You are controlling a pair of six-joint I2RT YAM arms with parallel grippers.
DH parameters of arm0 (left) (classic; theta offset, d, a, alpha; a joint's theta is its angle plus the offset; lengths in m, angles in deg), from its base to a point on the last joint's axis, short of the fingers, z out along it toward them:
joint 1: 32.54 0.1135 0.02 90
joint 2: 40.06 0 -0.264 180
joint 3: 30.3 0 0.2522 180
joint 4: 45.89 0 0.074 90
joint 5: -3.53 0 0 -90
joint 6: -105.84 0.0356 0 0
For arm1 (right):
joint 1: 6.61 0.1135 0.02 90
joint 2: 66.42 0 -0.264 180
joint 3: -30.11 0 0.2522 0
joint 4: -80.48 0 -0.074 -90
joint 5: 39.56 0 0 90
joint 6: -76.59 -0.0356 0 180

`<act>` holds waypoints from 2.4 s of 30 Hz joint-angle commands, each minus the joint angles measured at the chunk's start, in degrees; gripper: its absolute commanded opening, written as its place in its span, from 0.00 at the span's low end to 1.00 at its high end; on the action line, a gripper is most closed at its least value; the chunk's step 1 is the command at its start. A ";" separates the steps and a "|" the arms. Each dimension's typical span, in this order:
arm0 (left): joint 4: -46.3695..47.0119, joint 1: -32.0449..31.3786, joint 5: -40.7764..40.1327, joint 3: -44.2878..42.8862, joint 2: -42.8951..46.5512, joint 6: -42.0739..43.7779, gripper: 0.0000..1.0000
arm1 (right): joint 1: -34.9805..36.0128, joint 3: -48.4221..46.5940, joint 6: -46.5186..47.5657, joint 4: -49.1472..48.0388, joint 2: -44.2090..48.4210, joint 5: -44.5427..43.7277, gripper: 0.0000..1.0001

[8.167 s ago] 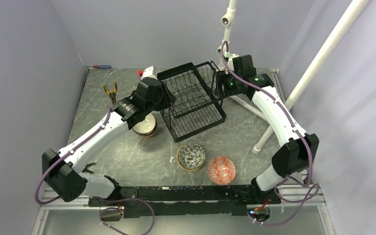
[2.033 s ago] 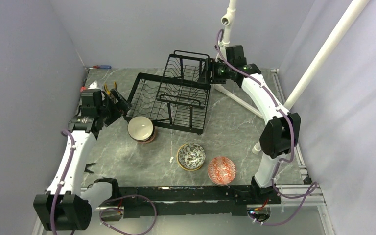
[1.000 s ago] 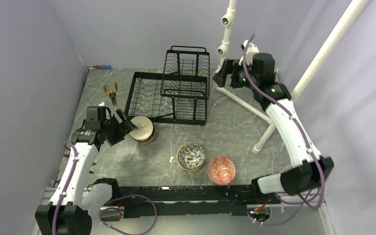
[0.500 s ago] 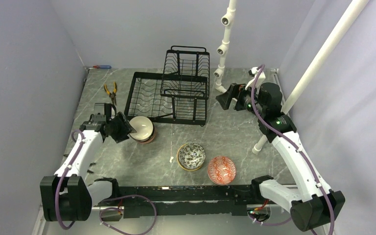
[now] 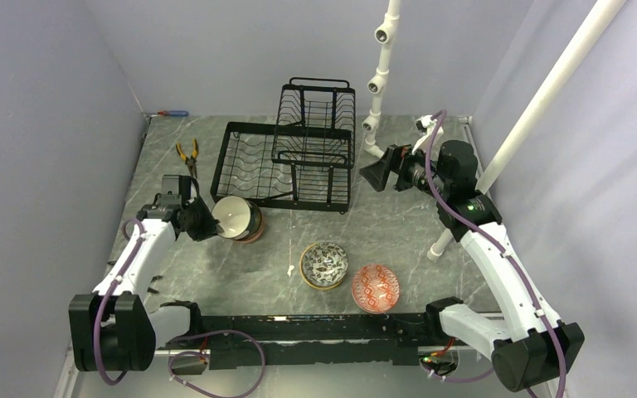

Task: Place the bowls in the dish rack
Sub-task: Pick up the bowl from the center of the board.

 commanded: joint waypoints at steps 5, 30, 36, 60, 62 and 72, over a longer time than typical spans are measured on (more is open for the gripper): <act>-4.65 -0.04 -0.94 -5.63 8.05 0.82 0.03 | -0.05 -3.44 -0.64 -0.86 0.55 5.51 1.00; -12.98 -19.92 -11.15 -41.53 2.60 4.49 0.03 | 3.51 -4.10 -14.57 -10.37 -4.23 22.13 1.00; -13.35 -30.52 -21.16 -49.18 -4.81 5.31 0.03 | 5.96 -5.21 -15.85 -10.92 -5.59 22.61 1.00; -8.80 -44.31 -28.28 -53.78 -13.85 5.50 0.03 | 12.34 -6.47 -27.66 -23.94 -16.33 23.01 0.91; -8.67 -44.38 -28.00 -53.71 -13.99 5.46 0.02 | 12.52 -6.83 -27.80 -24.12 -16.91 23.01 0.86; -6.58 -44.42 -27.31 -52.24 -14.12 5.45 0.03 | 12.72 -7.47 -28.10 -24.98 -18.68 23.62 0.53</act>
